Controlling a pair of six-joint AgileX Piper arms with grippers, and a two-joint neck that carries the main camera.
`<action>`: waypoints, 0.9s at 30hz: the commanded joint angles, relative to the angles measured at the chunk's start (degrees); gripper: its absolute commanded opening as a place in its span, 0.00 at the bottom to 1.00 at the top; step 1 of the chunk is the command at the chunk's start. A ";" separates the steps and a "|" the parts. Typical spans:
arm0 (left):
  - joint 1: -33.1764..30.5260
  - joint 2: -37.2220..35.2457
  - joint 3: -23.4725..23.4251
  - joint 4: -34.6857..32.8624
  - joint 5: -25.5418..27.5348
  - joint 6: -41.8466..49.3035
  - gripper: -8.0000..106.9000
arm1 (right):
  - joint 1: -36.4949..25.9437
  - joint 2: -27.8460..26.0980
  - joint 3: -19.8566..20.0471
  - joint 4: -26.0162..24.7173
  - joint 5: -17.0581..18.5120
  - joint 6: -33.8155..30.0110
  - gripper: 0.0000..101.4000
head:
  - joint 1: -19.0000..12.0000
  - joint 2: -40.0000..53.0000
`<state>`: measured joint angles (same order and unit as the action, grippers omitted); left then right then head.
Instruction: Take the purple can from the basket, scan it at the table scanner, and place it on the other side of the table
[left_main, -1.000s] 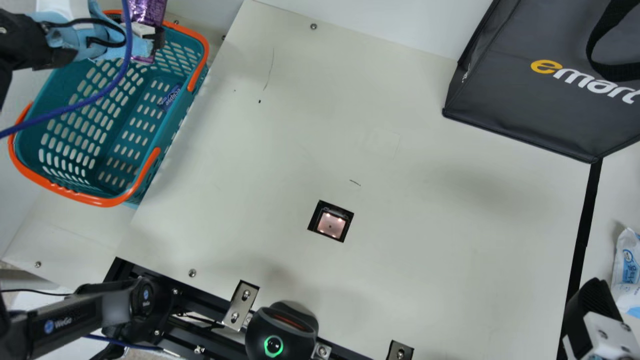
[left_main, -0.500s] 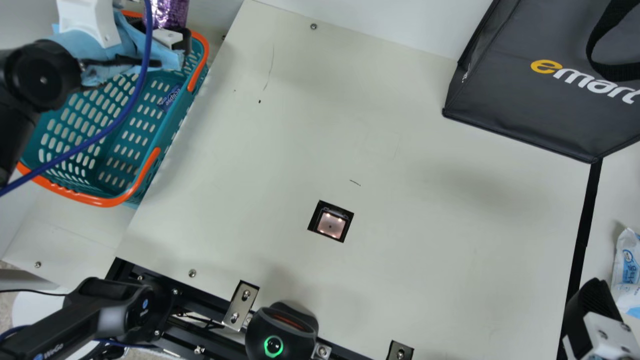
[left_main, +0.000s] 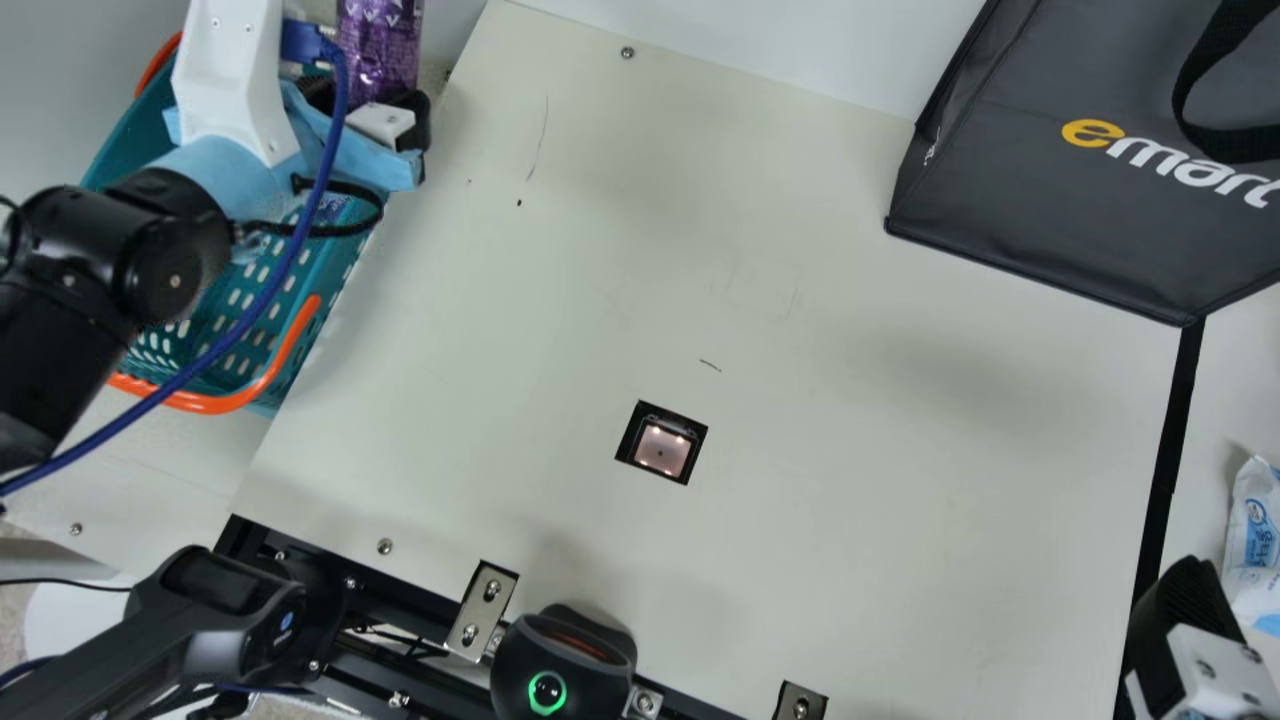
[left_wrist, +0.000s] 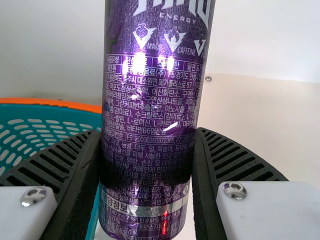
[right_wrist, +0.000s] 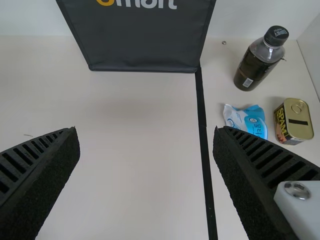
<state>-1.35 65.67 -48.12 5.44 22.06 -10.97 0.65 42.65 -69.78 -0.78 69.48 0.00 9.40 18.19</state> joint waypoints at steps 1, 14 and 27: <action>-0.61 -0.31 1.95 1.62 -2.77 -2.59 0.00 | 0.00 0.00 0.00 0.00 0.00 0.00 0.94 | -1.48 0.23; -2.78 -1.10 10.05 7.81 -13.51 -9.17 0.00 | 0.00 0.00 0.00 0.00 0.00 0.00 0.94 | -1.48 0.23; -3.77 -1.90 15.73 6.81 -23.02 -6.88 0.00 | 0.00 0.00 0.00 0.00 0.00 0.00 0.94 | -1.48 0.23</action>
<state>-5.18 63.83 -32.72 12.42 0.00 -18.23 0.65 42.65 -69.78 -0.78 69.48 0.00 9.32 18.28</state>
